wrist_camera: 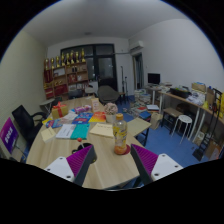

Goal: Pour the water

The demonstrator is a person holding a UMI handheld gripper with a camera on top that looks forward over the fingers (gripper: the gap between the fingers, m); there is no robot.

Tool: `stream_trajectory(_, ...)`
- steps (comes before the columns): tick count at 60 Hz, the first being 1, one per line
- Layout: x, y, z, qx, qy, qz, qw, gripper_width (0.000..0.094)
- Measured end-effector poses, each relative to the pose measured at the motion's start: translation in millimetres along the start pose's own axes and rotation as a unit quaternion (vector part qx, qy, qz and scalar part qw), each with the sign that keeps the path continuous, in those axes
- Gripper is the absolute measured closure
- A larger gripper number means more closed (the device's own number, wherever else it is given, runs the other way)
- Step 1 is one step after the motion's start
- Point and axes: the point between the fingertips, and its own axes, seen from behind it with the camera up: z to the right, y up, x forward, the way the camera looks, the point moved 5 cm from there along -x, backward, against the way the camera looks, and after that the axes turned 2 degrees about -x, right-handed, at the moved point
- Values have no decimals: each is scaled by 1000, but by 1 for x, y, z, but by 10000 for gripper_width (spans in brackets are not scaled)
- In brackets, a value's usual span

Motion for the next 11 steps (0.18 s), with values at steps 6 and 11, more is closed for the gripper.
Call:
stream_trajectory(6, -51, 9, -15, 20, -5, 12, 1000, 106)
stream_trajectory(11, -84, 14, -39, 14, 1, 33, 999, 106)
